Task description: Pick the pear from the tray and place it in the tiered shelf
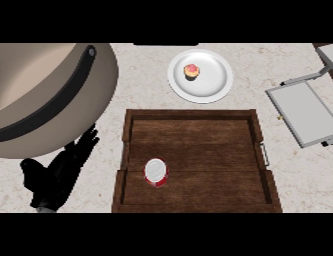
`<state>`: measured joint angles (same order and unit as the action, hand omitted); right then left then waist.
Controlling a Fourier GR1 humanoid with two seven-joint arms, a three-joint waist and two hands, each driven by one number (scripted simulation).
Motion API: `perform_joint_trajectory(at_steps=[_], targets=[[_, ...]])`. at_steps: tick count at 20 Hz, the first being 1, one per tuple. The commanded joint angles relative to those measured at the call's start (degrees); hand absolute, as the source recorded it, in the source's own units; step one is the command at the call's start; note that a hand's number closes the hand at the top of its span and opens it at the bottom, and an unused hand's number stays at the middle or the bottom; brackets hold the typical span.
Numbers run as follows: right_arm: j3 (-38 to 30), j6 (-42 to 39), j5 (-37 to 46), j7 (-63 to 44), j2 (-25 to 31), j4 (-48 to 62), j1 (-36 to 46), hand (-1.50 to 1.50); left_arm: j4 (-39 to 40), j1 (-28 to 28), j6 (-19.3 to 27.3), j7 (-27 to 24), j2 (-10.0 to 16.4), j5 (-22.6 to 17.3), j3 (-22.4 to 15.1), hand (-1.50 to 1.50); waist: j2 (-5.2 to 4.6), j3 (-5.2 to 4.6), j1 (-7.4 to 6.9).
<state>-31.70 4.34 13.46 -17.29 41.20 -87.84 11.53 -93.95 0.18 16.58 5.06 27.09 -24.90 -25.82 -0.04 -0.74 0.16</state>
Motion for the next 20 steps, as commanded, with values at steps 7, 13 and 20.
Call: perform_joint_trajectory(at_steps=[7,13,20], targets=[[-8.23,3.35,-3.70,14.54,3.54,15.85,5.31,-1.50,1.37,-8.63,1.55,-0.07,2.51,-1.64,10.28,0.00,-0.40,0.91,-0.52],[-9.14,-10.15,-11.68,11.56,8.42,22.62,6.37,-1.50,0.92,-7.90,2.04,-0.14,3.70,-1.16,10.19,0.00,-0.22,0.86,-0.28],[-17.13,-20.58,-17.67,15.58,15.54,30.90,1.47,-1.50,0.96,-8.70,4.22,0.06,2.56,-0.73,10.00,0.00,-0.09,0.95,1.81]])
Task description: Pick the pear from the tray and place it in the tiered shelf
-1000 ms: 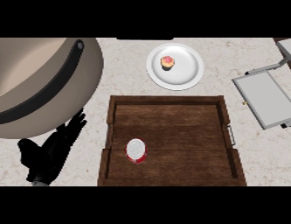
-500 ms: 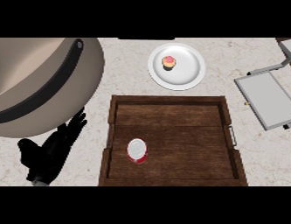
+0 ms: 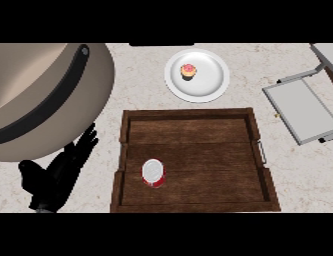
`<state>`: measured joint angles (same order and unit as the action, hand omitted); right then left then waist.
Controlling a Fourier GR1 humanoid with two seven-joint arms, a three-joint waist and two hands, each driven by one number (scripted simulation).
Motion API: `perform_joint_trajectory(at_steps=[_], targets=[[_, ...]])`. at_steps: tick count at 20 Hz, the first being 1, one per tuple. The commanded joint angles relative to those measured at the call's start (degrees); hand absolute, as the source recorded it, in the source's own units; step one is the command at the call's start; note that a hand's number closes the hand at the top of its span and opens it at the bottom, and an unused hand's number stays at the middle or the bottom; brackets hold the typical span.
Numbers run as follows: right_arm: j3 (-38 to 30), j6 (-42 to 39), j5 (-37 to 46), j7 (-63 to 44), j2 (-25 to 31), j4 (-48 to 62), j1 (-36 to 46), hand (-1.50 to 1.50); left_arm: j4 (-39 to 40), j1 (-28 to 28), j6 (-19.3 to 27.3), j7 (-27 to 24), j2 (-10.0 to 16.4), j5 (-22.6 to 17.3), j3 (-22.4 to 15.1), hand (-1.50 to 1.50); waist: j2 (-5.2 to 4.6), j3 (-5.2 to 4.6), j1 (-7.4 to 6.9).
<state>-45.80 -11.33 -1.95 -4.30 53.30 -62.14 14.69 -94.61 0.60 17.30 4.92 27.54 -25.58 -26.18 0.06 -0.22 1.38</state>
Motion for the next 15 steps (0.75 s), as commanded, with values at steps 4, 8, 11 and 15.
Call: perform_joint_trajectory(at_steps=[4,8,11,15], targets=[[-8.13,-12.18,-7.19,6.29,5.36,8.07,-4.76,-1.50,2.97,-8.19,3.09,-0.31,2.64,-0.91,11.09,0.00,0.04,0.37,1.62],[-10.80,-20.83,-9.22,11.65,7.73,9.85,-9.46,-1.50,0.91,-6.28,2.23,-0.02,5.44,-2.86,13.22,0.00,0.28,0.39,2.01],[-12.63,-23.68,-8.25,18.34,9.56,12.10,-12.63,-1.50,-0.28,-4.55,2.93,-0.76,4.44,-2.60,11.84,0.00,0.14,0.44,1.01],[-12.74,-24.73,-5.60,25.67,7.63,10.96,-17.29,-1.50,0.22,-6.32,2.98,-0.18,4.27,-2.52,11.83,0.00,0.00,0.39,1.22]])
